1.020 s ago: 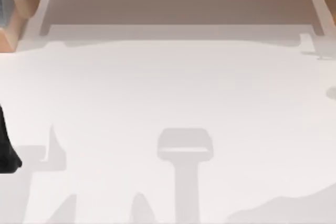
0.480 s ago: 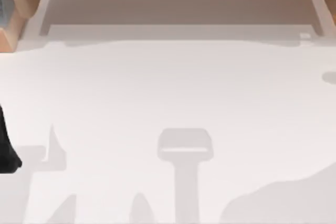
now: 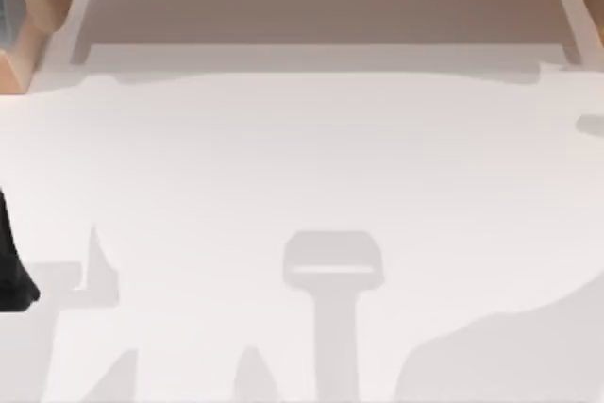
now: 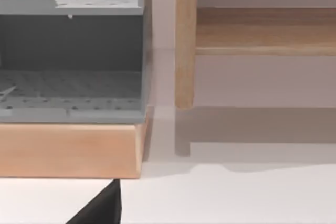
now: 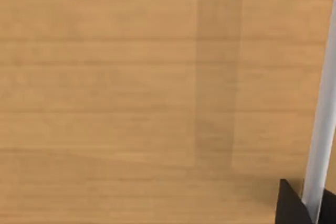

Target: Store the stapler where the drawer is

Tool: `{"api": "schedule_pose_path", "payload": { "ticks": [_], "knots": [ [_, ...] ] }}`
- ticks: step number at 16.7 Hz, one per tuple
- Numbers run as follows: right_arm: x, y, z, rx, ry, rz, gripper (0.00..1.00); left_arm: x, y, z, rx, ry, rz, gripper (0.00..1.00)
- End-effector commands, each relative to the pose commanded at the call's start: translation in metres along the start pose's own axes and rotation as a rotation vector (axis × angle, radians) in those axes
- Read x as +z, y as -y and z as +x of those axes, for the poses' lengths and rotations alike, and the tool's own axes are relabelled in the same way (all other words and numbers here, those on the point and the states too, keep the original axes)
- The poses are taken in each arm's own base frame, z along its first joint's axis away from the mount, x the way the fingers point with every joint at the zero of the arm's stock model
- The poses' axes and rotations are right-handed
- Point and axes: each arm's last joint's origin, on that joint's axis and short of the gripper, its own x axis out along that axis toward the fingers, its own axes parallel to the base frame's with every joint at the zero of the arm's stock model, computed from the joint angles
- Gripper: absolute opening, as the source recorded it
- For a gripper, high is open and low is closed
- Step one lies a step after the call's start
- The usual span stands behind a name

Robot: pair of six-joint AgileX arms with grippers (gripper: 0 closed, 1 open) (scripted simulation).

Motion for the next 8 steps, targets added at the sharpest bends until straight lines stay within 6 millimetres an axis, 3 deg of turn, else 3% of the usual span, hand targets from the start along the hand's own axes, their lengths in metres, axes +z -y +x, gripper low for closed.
{"api": "schedule_pose_path", "payload": {
  "ticks": [8],
  "knots": [
    [0.0000,0.0000,0.0000,0.000,0.000,0.000,0.60,0.0000,0.0000,0.0000,0.000,0.000,0.000,1.00]
  ]
}}
